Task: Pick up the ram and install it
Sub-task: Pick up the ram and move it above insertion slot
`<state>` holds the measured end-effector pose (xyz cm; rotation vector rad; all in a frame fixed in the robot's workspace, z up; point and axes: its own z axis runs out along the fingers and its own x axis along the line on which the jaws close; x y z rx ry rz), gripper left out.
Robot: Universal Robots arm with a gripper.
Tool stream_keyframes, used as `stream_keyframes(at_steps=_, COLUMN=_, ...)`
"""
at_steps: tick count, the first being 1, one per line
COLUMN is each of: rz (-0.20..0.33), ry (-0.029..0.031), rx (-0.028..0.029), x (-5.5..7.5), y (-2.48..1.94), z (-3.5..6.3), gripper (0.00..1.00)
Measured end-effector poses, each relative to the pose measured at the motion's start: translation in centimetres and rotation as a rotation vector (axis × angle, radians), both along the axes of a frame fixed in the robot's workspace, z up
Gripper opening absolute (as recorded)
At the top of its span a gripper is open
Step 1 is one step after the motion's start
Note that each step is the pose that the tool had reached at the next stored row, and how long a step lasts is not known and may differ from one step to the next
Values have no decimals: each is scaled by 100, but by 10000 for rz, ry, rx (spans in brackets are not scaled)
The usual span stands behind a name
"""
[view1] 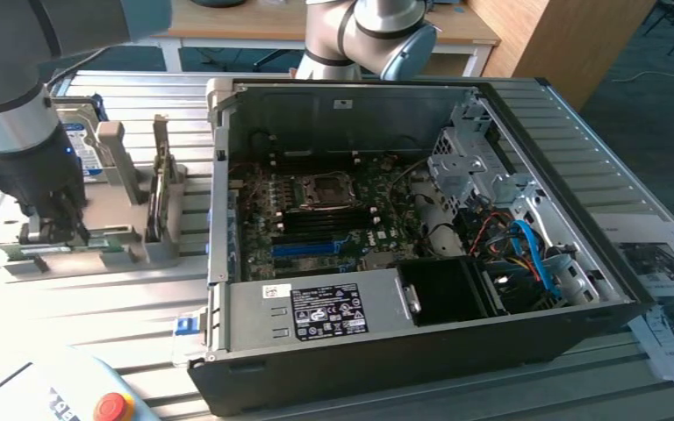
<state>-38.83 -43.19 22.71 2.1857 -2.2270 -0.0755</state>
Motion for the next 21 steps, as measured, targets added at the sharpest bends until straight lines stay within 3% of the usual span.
stream_keyframes(at_steps=21, rz=1, ry=0, rx=0, x=0, y=0, z=711, gripper=12)
